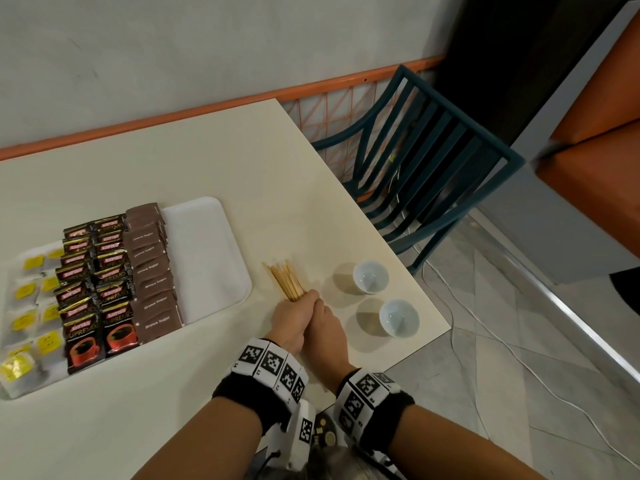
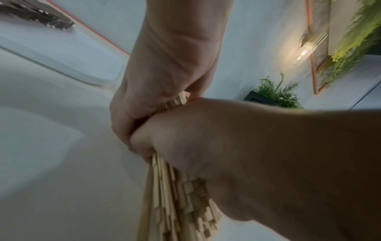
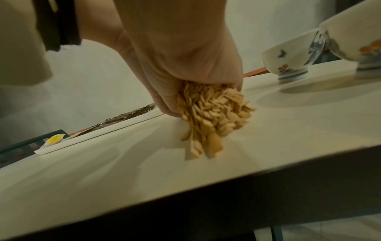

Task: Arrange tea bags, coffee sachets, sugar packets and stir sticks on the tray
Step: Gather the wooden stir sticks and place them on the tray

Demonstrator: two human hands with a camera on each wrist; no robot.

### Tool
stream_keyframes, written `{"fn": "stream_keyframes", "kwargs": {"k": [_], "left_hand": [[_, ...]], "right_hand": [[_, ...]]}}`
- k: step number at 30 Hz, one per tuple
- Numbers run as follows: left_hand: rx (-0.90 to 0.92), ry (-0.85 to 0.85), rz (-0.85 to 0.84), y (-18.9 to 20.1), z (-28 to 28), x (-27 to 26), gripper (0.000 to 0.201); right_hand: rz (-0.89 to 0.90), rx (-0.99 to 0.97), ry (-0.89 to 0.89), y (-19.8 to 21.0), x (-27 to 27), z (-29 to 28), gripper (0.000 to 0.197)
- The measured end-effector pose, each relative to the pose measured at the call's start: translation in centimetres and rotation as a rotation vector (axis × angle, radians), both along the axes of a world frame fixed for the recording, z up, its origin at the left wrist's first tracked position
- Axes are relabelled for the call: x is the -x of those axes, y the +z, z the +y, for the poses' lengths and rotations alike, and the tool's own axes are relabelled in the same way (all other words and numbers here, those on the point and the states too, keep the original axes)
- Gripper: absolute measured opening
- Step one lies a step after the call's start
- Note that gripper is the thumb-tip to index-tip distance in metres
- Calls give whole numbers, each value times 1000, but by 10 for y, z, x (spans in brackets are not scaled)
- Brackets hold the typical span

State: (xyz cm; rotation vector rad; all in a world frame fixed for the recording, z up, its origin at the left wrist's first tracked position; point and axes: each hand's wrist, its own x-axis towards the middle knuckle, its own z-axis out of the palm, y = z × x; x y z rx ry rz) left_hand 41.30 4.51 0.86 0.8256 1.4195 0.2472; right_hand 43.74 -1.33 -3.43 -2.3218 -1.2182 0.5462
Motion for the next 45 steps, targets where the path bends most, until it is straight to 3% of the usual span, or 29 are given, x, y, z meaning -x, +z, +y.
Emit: {"fn": "stream_keyframes", "kwargs": {"k": [15,20,27,29,32,33,36,39,42,45], "left_hand": [[-16,117,-77,0,9,20,26],[-278,266,-171,9,6,22,31],[-697,325,-136,19,0,34,25],[-767,328,-119,19,2,41,27],[-849,346,-127,18,6,50,24],[-874,339,-136,18,7,52,24],[-938,251,-158,15,5,58,23],[-934,135,-213,8,-2,60,37],[-901,49,-288,4,-8,63,30],[-924,4,-268,12,-12,61,37]], "right_hand": [[56,-110,84,-3,8,5,41],[-135,-361,198,9,13,14,46],[-174,-543,327,10,20,19,54],[-83,-540,379,10,23,21,61],[263,-414,377,15,13,17,98],[329,-366,389,15,8,15,102],[419,-341,418,21,-7,7,93],[529,-444,413,41,-17,8,93],[541,-541,523,72,-19,12,100],[352,-651,612,101,-12,22,95]]}}
